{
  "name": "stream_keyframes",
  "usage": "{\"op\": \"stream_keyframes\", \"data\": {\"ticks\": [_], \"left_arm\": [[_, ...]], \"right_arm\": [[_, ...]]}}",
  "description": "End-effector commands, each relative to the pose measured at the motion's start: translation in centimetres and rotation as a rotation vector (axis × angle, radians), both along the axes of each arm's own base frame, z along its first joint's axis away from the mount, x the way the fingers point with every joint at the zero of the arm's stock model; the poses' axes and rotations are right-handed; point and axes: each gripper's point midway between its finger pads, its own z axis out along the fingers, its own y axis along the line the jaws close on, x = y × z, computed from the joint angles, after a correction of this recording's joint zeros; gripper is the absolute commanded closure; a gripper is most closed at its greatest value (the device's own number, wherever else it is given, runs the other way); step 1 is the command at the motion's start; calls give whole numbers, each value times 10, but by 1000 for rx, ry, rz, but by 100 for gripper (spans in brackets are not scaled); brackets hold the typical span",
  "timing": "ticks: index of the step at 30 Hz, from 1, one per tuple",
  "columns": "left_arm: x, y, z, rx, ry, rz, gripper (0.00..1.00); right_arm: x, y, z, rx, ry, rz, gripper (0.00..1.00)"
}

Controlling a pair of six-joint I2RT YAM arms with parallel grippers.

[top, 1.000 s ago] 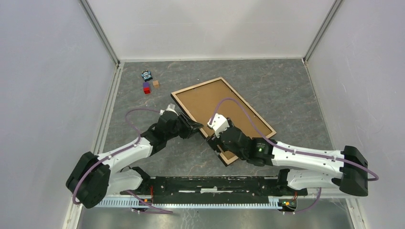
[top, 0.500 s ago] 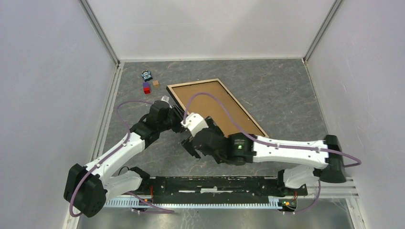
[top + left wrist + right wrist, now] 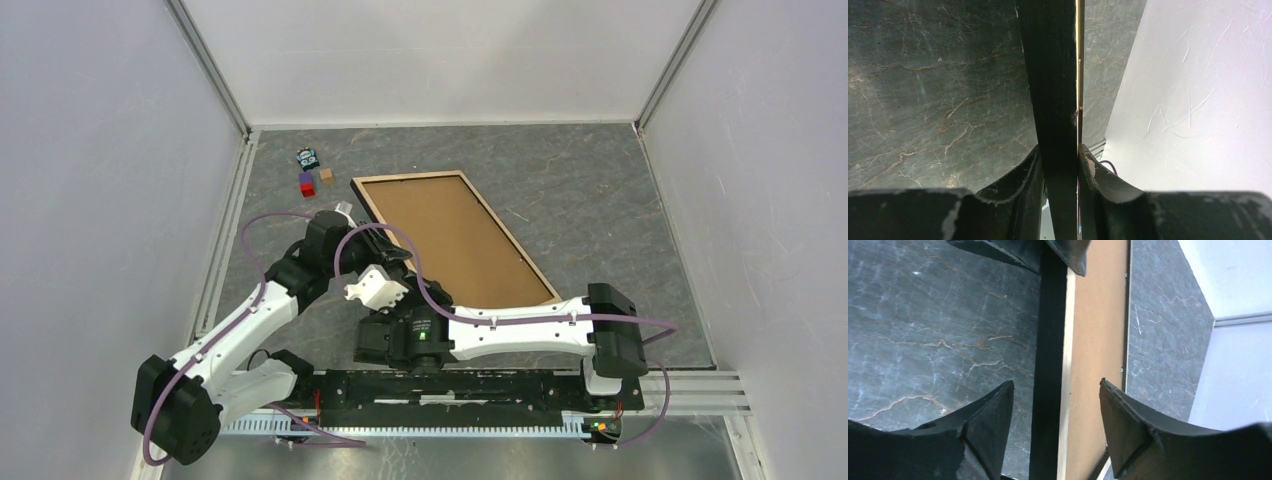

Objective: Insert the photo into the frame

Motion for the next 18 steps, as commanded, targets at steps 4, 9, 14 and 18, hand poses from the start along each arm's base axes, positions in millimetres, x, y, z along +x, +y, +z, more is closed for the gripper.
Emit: {"op": "stream_keyframes", "data": {"ticks": [4, 9, 14, 18], "left_arm": [[1, -12, 54, -121, -146, -72, 98], [0, -11, 55, -125, -149, -73, 98], [1, -8, 54, -107, -160, -69, 98], [3, -3, 57, -77, -207, -71, 71]], "right_arm": [[12, -7, 4, -14, -130, -71, 40], [15, -8, 3, -42, -159, -103, 55], [16, -10, 12, -24, -181, -128, 90], [18, -14, 31, 14, -209, -137, 100]]}}
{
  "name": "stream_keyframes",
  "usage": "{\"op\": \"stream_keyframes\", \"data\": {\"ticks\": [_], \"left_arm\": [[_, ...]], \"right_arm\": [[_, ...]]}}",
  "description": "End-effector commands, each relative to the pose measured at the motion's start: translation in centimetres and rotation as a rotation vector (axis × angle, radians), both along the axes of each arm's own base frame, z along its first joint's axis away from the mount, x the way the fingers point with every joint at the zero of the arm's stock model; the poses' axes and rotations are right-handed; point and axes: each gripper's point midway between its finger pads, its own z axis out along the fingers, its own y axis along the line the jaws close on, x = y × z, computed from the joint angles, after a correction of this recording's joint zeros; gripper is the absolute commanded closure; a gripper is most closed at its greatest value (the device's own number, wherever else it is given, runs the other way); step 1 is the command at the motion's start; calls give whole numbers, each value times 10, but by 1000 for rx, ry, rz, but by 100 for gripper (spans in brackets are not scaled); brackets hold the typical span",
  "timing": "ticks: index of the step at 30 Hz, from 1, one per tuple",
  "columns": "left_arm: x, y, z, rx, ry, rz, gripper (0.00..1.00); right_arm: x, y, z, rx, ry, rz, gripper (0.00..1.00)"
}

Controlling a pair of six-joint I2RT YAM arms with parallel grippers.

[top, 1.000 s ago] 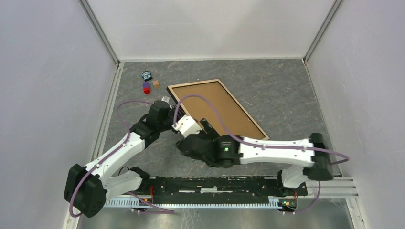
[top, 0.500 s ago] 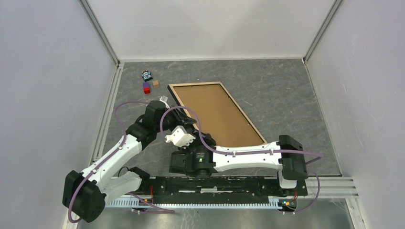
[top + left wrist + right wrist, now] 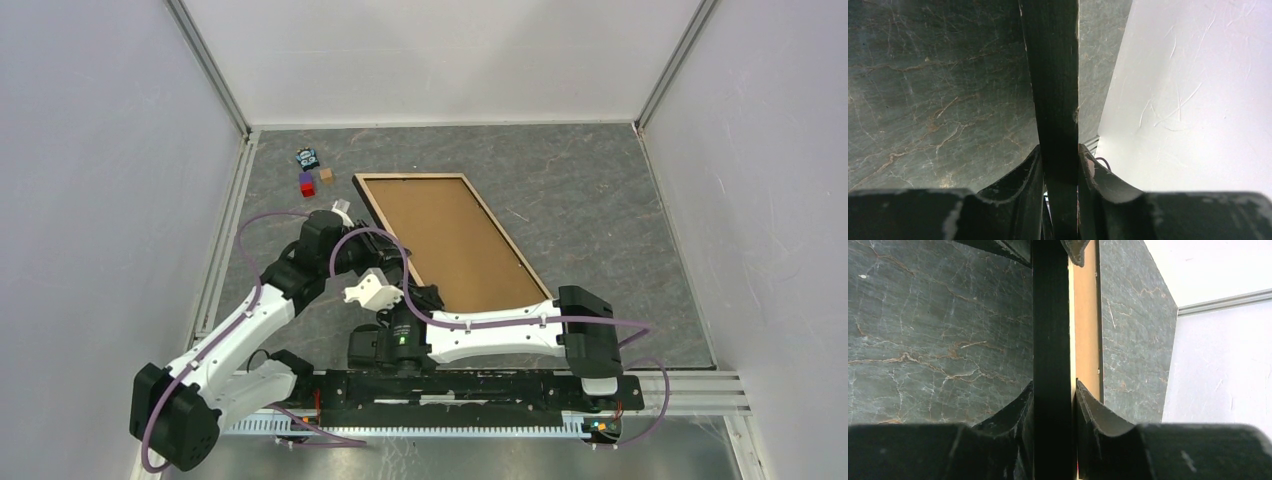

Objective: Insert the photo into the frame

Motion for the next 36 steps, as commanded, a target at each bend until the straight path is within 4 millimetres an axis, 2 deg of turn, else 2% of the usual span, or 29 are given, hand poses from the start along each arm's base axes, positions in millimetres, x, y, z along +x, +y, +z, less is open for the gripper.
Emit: {"op": "stream_keyframes", "data": {"ticks": [1, 2, 5, 9, 13, 16, 20, 24, 27, 30, 34, 36], "left_arm": [[5, -3, 48, -31, -203, -58, 59], [5, 0, 51, -19, -225, -55, 48], [6, 12, 59, 52, -277, -38, 27], [10, 38, 79, 178, -356, 29, 10], [10, 76, 100, 327, -424, 144, 0], [7, 108, 122, 414, -495, 260, 0], [-8, 127, 148, 407, -587, 330, 0], [-18, 133, 167, 392, -639, 343, 0], [-21, 132, 175, 388, -654, 334, 0], [-22, 132, 179, 391, -663, 323, 1], [-25, 134, 182, 399, -673, 322, 1], [-26, 135, 183, 406, -676, 323, 1]], "right_arm": [[7, -5, 46, 122, -99, -36, 100], [8, -8, 51, 135, -104, -38, 100], [11, -17, 67, 186, -114, -39, 100], [20, -35, 78, 248, -103, -17, 100], [32, -50, 84, 395, -26, 57, 100], [39, -60, 106, 542, -10, 121, 100], [52, -69, 136, 686, 3, 191, 100], [62, -57, 168, 831, 50, 288, 100], [66, -36, 188, 945, 120, 376, 100], [76, -23, 197, 1050, 200, 396, 100], [92, -17, 212, 1228, 321, 404, 100], [106, -21, 218, 1267, 353, 370, 100]]}}
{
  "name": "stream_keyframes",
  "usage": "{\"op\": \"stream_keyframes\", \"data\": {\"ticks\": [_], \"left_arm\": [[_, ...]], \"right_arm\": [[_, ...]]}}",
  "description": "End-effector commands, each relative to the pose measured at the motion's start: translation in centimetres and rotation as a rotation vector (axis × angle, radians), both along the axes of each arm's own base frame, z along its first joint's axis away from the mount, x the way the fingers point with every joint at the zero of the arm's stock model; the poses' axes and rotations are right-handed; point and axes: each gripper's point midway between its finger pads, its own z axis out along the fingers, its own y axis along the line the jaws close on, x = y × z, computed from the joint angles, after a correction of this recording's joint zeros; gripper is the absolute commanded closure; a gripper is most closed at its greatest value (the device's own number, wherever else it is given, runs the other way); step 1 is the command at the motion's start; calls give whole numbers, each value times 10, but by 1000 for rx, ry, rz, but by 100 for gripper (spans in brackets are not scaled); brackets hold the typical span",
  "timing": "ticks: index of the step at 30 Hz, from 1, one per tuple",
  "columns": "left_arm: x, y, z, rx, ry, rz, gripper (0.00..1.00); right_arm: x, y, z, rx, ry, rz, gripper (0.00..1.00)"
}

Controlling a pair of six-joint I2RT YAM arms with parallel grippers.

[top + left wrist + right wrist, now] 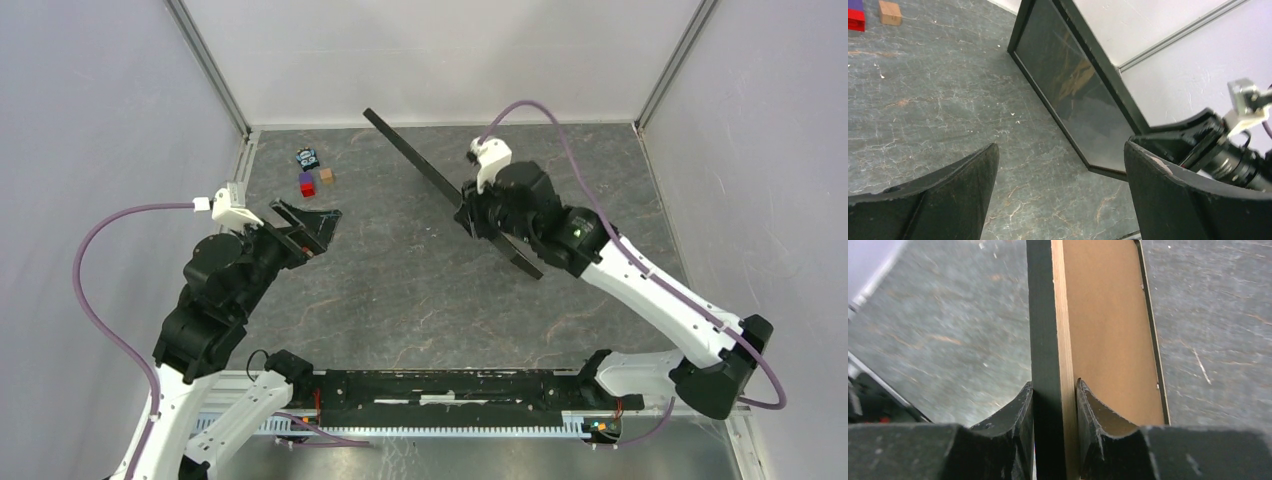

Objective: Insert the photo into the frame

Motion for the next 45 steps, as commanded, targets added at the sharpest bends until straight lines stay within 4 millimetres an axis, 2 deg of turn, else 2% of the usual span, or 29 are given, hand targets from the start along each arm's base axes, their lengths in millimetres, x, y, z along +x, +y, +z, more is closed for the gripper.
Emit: {"op": "stream_keyframes", "data": {"ticks": [1, 6, 9, 11, 14, 15, 17, 20, 24, 29, 33, 36, 40, 45], "left_arm": [[-2, 10, 11, 58, -40, 21, 1], [-4, 12, 16, 59, -56, 24, 1], [-4, 13, 17, 69, -62, 29, 1], [-4, 14, 19, 77, -68, 30, 1], [-4, 15, 22, 93, -77, 28, 1], [-3, 15, 23, 97, -79, 26, 1], [-2, 11, 29, 113, -90, 3, 1], [3, -3, 42, 133, -115, -68, 1], [16, -28, 51, 150, -106, -174, 1], [31, -60, 61, 93, -114, -287, 1], [47, -73, 60, 61, -110, -303, 2], [59, -79, 52, 70, -101, -306, 3], [70, -79, 28, 146, -76, -292, 3], [79, -71, -3, 218, -57, -244, 3]], "right_arm": [[16, 42, 103, 491, 45, 70, 100], [50, 18, 95, 578, 155, -8, 100], [73, -11, 75, 627, 203, -88, 100], [81, -31, 53, 645, 232, -140, 100], [79, -55, 7, 683, 298, -195, 100], [77, -60, -5, 685, 307, -202, 100], [69, -68, -41, 659, 352, -235, 100], [55, -74, -85, 629, 401, -246, 100], [39, -79, -130, 595, 432, -251, 100], [17, -76, -165, 631, 470, -254, 100], [5, -63, -184, 605, 493, -232, 100], [-4, -47, -190, 592, 509, -177, 100], [-18, -29, -200, 532, 531, -95, 100], [-29, -22, -208, 537, 535, -74, 100]]}}
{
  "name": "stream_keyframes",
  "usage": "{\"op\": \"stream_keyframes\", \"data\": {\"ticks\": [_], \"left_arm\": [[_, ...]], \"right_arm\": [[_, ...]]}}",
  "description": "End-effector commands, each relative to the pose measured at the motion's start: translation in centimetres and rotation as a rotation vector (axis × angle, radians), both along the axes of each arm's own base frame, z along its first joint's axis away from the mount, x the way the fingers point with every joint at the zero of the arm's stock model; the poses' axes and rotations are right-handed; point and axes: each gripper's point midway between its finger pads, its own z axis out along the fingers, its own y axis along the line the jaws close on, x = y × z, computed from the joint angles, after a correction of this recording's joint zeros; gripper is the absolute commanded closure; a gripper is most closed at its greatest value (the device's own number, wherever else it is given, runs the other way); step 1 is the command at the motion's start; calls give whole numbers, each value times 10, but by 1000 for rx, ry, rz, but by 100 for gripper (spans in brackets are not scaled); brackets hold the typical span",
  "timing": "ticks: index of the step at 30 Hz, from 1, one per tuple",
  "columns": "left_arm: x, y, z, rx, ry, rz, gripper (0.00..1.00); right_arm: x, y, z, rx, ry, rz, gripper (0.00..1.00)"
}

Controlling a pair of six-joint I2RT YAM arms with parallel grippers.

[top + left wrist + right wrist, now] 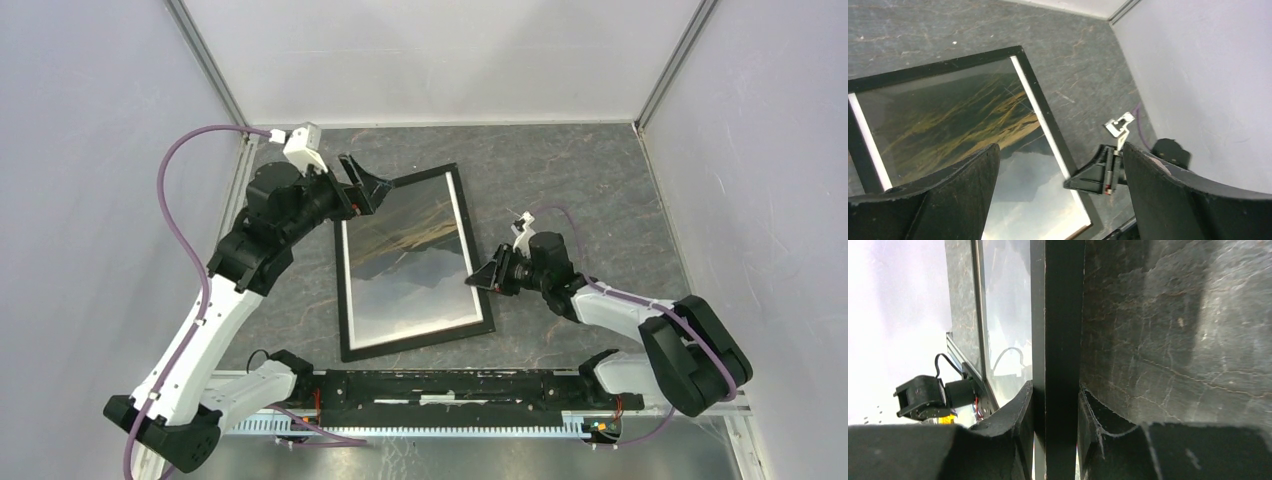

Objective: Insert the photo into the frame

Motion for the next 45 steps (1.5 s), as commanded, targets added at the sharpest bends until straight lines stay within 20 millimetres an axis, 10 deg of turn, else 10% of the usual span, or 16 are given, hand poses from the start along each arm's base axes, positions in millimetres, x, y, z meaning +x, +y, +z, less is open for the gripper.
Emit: {"op": "stream_keyframes", "data": {"ticks": [1, 12, 45], "left_arm": [[13, 7, -13, 83, -71, 34, 3], [20, 15, -53, 195, -34, 52, 4], [14, 22, -48, 171, -63, 75, 4]], "right_arm": [[2, 10, 4, -3, -151, 57, 100], [9, 56, -5, 58, -93, 28, 100], [-9, 198, -36, 78, -130, -45, 88]]}}
